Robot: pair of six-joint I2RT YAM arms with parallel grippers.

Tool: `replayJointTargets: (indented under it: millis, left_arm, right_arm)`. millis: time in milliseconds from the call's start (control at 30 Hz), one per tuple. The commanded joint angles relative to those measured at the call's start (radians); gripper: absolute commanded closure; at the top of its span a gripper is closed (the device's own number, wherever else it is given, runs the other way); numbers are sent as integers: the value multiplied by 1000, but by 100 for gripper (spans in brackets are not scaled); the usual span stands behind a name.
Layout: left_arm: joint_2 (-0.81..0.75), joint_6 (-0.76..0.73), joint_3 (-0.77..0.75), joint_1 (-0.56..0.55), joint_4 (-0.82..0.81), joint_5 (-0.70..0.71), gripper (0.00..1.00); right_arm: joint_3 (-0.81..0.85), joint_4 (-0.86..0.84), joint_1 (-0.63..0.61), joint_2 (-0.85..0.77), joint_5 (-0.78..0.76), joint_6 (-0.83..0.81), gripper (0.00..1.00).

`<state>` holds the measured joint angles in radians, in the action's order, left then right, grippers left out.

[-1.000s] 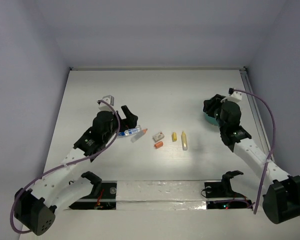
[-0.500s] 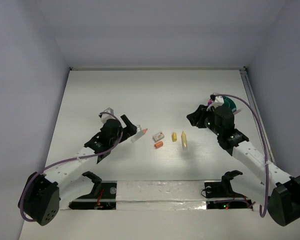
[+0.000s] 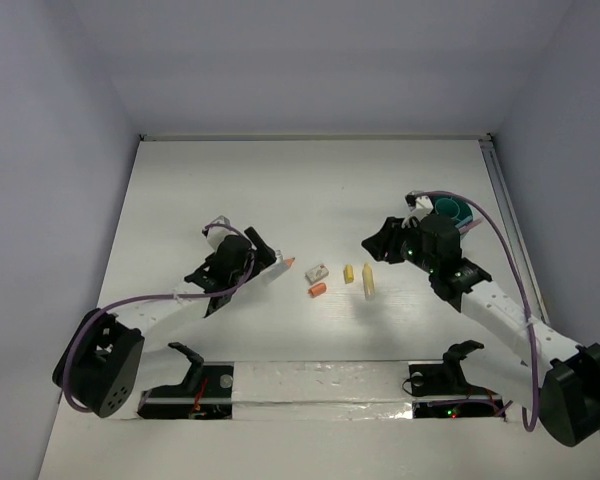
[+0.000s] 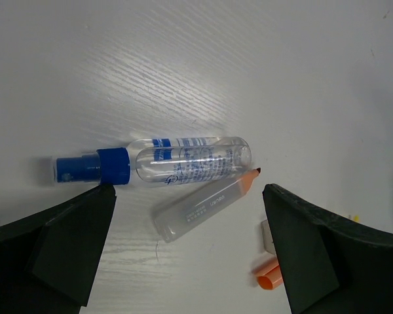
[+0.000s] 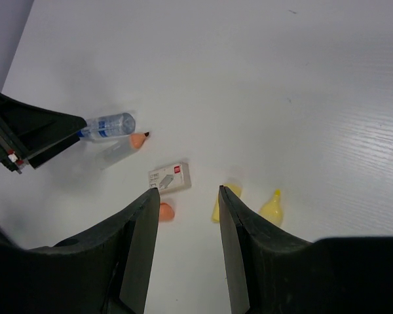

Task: Sort the stationery into containers
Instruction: Pick up the stationery from the center of the board.

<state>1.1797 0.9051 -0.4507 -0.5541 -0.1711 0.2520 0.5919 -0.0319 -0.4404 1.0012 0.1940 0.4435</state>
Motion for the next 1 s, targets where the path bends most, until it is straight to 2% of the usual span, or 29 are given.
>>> replayJointTargets:
  millis: [0, 500, 733, 867, 967]
  left_arm:
    - [20, 25, 9, 5, -74, 36, 5]
    - [162, 14, -8, 43, -177, 95, 6]
    - [179, 21, -43, 62, -153, 159, 1]
    - [193, 43, -51, 85, -142, 135, 1]
    - [186, 43, -42, 85, -143, 122, 1]
  right_arm:
    - [9, -36, -11, 10, 27, -14, 53]
    - [16, -39, -20, 43, 48, -22, 53]
    - [17, -43, -29, 69, 76, -25, 53]
    - [34, -51, -29, 106, 97, -29, 53]
    - [127, -4, -72, 216, 183, -86, 53]
